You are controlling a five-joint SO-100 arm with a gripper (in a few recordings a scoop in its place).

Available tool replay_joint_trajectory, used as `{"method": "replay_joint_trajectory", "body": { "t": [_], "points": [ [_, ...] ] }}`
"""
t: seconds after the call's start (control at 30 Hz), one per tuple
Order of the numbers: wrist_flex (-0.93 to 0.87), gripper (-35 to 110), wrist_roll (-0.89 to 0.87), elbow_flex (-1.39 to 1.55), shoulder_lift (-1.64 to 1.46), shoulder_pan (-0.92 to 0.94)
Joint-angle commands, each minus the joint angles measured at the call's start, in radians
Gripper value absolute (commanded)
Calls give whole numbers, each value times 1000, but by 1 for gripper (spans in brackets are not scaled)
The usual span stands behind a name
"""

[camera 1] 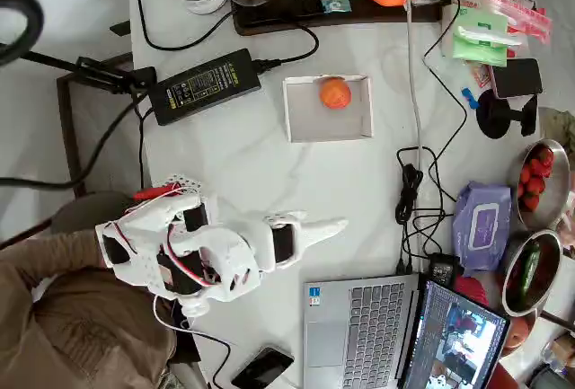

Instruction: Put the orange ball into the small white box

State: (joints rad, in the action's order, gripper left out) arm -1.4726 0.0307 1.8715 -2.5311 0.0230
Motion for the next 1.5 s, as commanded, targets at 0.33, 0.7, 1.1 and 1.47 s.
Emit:
{"method": "replay_joint_trajectory", "body": {
  "t": [0.33,0.7,1.1,1.47],
  "points": [
    [213,29,8,399,-103,51],
    [270,11,6,525,-87,51],
    [313,0,6,598,-84,49],
    [482,0,-2,762,-86,35]
  ]
}}
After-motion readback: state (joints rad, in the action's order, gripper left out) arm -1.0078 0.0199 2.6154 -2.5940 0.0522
